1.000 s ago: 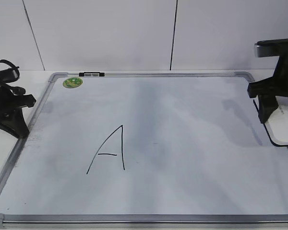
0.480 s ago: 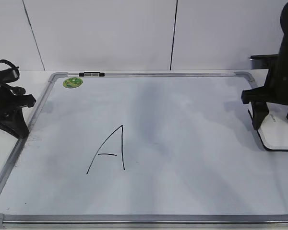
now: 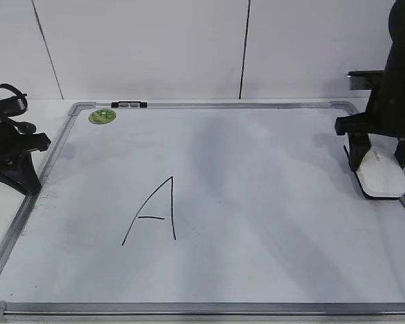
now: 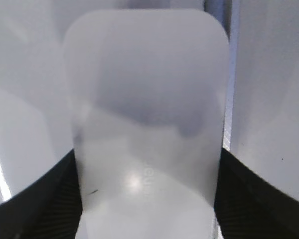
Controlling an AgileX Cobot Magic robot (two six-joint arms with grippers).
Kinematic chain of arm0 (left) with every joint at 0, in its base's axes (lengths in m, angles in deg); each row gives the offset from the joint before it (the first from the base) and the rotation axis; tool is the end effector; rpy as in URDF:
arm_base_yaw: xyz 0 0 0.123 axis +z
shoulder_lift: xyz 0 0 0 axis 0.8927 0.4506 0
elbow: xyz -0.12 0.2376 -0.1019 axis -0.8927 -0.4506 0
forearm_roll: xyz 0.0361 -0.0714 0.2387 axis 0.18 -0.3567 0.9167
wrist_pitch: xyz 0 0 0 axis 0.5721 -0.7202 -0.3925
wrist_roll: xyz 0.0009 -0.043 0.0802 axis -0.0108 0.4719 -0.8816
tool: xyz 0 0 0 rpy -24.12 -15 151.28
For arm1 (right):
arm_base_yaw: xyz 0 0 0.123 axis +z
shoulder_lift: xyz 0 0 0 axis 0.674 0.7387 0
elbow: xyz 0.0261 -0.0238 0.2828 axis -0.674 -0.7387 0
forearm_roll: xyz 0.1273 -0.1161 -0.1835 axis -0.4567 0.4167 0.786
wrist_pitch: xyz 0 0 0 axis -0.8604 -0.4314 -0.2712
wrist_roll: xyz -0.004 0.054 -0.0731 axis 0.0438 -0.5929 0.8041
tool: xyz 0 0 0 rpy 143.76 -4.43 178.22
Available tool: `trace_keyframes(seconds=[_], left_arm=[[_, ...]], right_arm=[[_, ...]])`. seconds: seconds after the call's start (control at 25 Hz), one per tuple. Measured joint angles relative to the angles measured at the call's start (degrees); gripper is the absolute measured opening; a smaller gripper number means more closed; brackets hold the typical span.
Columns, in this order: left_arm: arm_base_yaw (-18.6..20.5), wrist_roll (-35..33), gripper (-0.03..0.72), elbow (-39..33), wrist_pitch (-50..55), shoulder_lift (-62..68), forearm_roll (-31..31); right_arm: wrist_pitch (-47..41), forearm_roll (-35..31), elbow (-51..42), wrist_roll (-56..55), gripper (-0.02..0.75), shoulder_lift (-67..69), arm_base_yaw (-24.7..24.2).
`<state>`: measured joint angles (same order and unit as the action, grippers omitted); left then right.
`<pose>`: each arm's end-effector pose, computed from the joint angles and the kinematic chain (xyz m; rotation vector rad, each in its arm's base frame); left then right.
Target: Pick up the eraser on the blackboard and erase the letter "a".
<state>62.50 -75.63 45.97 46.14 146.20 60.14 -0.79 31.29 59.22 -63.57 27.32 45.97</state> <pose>0.3842 -0.0301 0.1472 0.0295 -3.0981 0.4392 0.4053 0.0177 0.2027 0.0749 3.1170 -0.1320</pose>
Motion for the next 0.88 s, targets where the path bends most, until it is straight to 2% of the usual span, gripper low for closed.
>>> trace_keyframes(seconds=[0.88], left_arm=[[0.00,0.00,0.017,0.00,0.00,0.00,0.00]], right_arm=[[-0.13,0.61,0.50,0.70,0.532,2.94,0.00]])
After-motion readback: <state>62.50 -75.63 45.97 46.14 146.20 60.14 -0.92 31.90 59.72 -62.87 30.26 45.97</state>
